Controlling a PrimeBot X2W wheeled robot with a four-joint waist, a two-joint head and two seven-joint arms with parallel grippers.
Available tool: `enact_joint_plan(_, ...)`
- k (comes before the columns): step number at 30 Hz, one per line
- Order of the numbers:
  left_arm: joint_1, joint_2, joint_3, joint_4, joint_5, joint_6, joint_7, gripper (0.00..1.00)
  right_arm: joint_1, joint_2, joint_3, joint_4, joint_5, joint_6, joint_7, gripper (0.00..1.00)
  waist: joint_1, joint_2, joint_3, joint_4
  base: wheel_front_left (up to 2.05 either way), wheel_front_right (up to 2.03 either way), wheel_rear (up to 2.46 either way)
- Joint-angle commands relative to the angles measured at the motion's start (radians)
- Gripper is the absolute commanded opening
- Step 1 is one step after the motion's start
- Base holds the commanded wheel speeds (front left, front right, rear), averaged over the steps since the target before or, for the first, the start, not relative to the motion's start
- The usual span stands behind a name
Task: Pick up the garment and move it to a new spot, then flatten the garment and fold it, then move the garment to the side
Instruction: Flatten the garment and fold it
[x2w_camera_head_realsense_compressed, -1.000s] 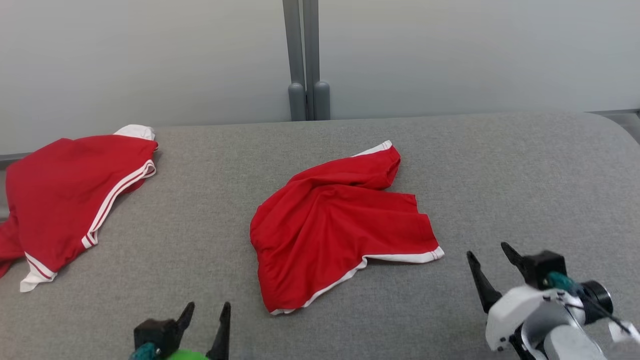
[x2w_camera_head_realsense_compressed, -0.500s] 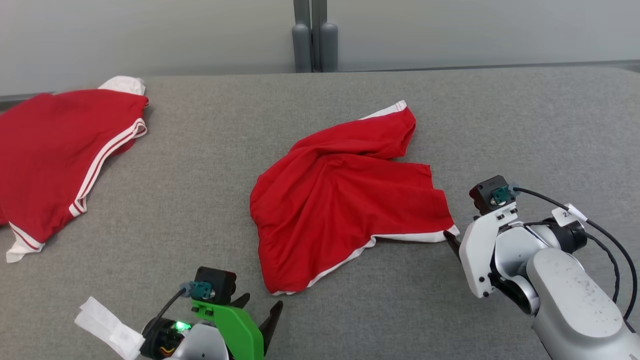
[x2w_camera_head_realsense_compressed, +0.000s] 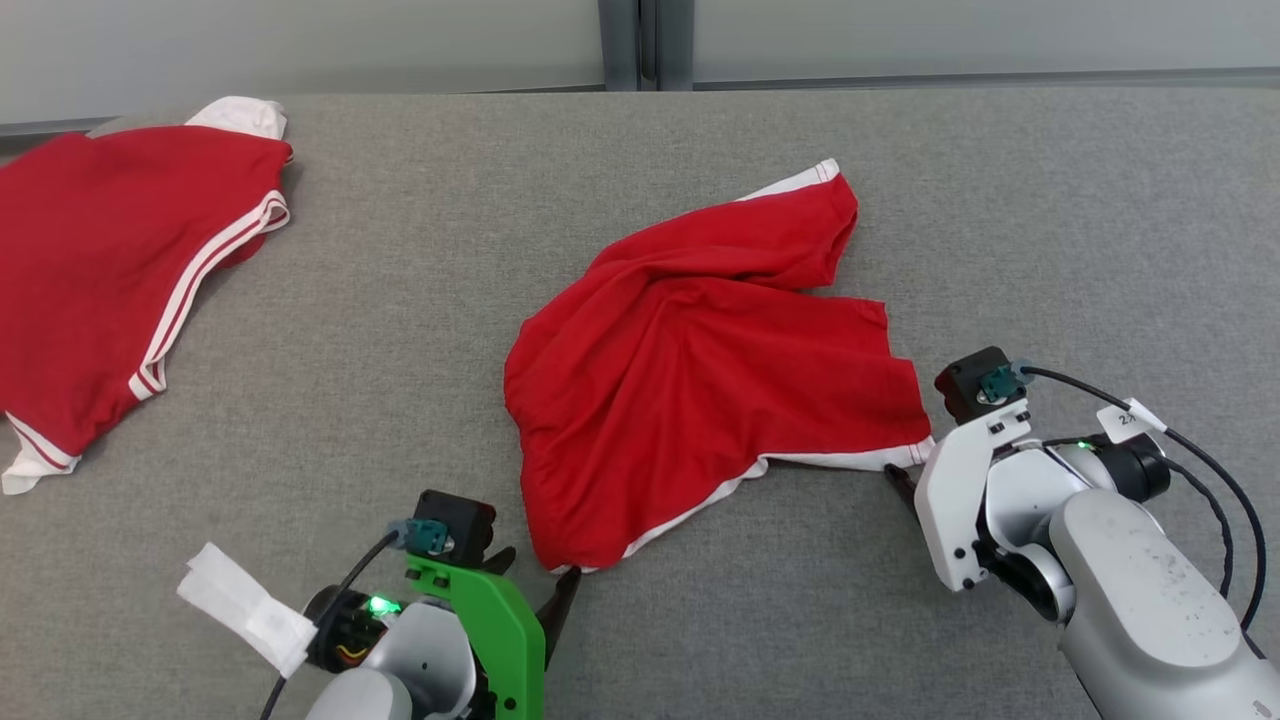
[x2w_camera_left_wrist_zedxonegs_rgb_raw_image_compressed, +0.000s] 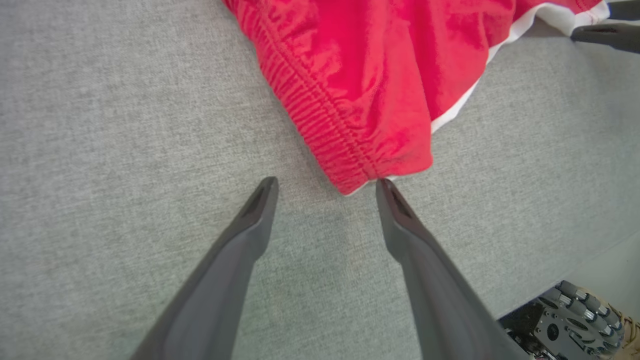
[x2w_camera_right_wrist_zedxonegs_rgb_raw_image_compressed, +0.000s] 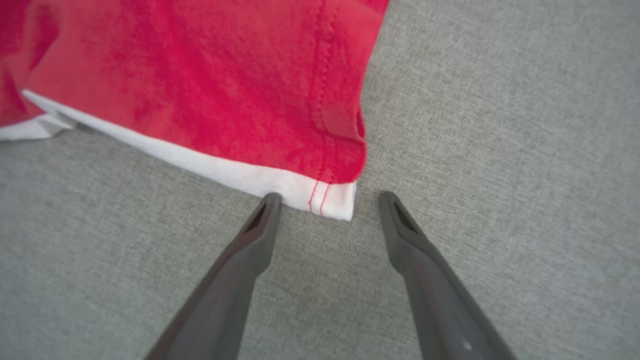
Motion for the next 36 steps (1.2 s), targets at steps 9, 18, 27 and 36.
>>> enact_joint_plan(9, -0.074, 0.010, -0.043, 0.055, 0.042, 0.000, 0.024, 0.98, -0.043, 0.021, -0.008, 0.006, -0.030, -0.001, 0.037, 1.00, 0.0000, 0.0000, 0.047, -0.006, 0.00, 0.00, 0.00)
enact_joint_plan(18, -0.098, 0.013, -0.071, 0.121, 0.054, 0.004, 0.034, 0.00, -0.029, 0.025, 0.030, 0.037, -0.028, -0.001, 0.059, 0.00, 0.0000, 0.0000, 0.048, -0.005, 0.00, 0.00, 0.00)
enact_joint_plan(27, -0.061, 0.078, -0.076, 0.014, 0.050, 0.007, 0.079, 0.00, 0.056, -0.044, -0.038, -0.146, 0.043, -0.002, 0.063, 0.00, 0.0000, 0.0000, -0.052, 0.009, 0.00, 0.00, 0.00)
enact_joint_plan(36, -0.042, 0.139, -0.074, -0.309, 0.018, 0.018, 0.213, 0.00, 0.253, -0.142, -0.209, -0.643, 0.150, -0.001, 0.171, 0.00, 0.0000, 0.0000, -0.129, 0.006, 0.00, 0.00, 0.00)
